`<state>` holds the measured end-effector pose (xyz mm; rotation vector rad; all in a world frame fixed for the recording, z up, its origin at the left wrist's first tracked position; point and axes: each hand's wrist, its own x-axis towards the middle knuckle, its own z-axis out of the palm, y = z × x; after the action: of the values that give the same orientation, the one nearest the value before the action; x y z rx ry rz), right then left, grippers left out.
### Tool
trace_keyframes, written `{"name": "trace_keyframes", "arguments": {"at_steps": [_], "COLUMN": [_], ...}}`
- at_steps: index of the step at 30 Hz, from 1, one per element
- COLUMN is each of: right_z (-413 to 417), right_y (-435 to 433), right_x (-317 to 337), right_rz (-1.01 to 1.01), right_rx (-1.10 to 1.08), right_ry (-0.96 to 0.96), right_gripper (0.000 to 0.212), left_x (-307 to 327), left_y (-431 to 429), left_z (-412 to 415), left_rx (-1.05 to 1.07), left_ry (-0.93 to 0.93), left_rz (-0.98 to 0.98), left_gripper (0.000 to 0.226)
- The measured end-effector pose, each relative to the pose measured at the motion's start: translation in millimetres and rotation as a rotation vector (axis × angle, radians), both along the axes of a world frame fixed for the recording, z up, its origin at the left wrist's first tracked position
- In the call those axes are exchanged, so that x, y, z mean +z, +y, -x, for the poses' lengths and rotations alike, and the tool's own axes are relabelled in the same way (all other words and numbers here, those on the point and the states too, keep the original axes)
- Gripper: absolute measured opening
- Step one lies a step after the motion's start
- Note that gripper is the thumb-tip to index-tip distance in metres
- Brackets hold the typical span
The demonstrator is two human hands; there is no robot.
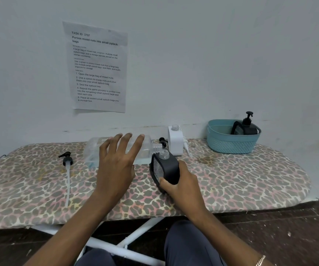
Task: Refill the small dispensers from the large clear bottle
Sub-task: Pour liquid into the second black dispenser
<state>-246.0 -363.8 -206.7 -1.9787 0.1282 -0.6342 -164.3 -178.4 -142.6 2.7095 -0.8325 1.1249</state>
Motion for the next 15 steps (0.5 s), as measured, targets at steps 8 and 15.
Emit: {"name": "trace_keyframes", "arguments": {"at_steps": [8, 15], "right_z": [0.2, -0.8], "right_y": [-0.1, -0.8], "right_x": [0.1, -0.4], "right_rz": [-0.005, 0.011], "right_rx": [-0.002, -0.015], "right_ry": [0.005, 0.019], "right_gripper": [0.041, 0.039], "left_x": [0.4, -0.3], "left_y": [-0.1, 0.1], "left_z": [0.0, 0.5], "left_rx": [-0.001, -0.006], "left_ry": [0.006, 0.010], "left_rz": [0.001, 0.011], "left_gripper": [0.096, 0.097]}}
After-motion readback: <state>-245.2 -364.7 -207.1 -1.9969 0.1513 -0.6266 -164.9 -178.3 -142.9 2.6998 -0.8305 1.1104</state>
